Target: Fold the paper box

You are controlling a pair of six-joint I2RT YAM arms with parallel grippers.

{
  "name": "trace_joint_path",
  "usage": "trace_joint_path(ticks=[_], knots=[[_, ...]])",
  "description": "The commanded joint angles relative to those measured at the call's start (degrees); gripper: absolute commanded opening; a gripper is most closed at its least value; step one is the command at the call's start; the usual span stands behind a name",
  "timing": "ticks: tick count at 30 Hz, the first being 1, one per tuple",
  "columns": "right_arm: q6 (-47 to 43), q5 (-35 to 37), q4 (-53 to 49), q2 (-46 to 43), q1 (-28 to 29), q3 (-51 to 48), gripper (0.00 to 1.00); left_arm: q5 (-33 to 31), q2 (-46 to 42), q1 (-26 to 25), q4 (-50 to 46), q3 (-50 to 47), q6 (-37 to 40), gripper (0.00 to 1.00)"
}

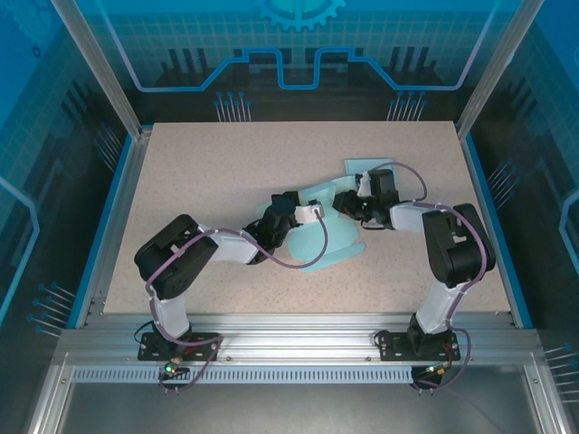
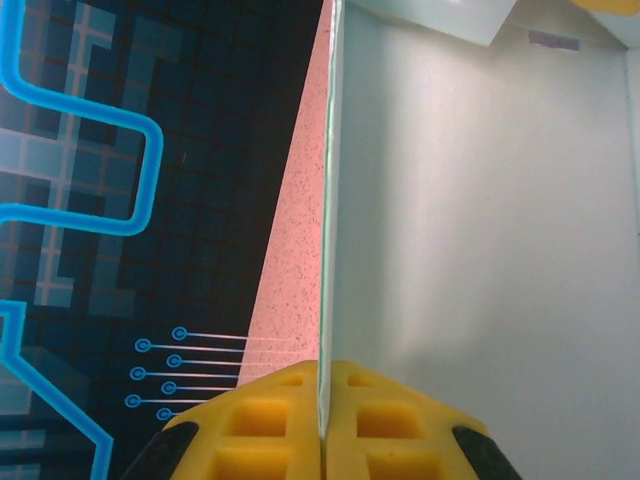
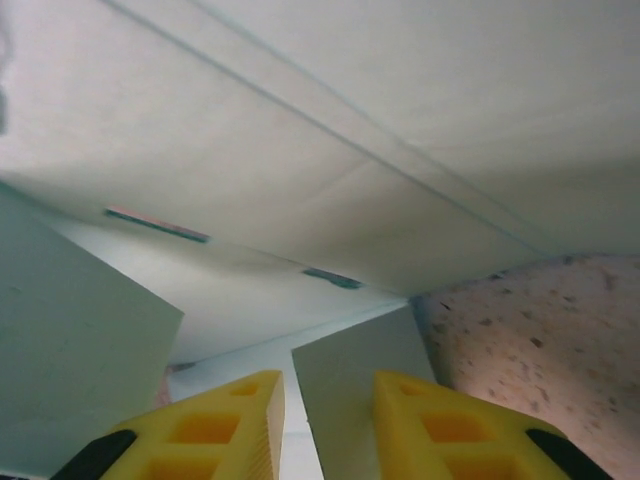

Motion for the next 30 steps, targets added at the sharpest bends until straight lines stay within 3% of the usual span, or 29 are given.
trace_joint_path(ticks=[1,10,15,23,30], knots=[[-2.65,0.62,-4.92,-3.85,-2.62,-2.45,0.31,-0.92,1.72,-1.24,6.69,-0.75,3.77,0.00],[-6.86,3.16,-12.90,-17.63,-9.26,-7.63,0.41,-3.63,7.97,-2.97,18.35,-0.86,12.86,0.00],[-9.47,5.05,-17.88,-21.22,-12.81,-4.31,0.46,-3.01,7.58,-3.39,16.90,-0.92,13.12,0.00],[-14.93,-2.73,-25.81,-10.16,-15.52,13.86,0.47,-3.25,7.41,-4.33,16.44,-1.51,13.28,0.00],[-15.49,-9.92,-27.92,2.42,-14.98,22.78,0.34,-3.64,7.32,-4.74,17.80,-2.05,13.54,0.00]])
